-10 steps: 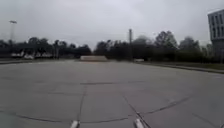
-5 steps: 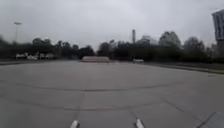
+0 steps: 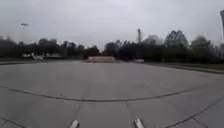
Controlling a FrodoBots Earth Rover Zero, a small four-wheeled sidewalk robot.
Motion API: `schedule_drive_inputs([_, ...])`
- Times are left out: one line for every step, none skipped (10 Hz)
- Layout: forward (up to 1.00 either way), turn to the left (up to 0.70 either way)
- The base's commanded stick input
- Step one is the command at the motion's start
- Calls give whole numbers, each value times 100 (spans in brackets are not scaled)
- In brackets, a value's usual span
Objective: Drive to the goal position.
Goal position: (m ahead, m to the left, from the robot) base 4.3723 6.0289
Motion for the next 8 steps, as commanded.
schedule_drive_inputs([100, 0])
schedule_drive_inputs([100, 0])
schedule_drive_inputs([100, 0])
schedule_drive_inputs([100, 0])
schedule_drive_inputs([100, 0])
schedule_drive_inputs([100, 0])
schedule_drive_inputs([100, 0])
schedule_drive_inputs([100, 0])
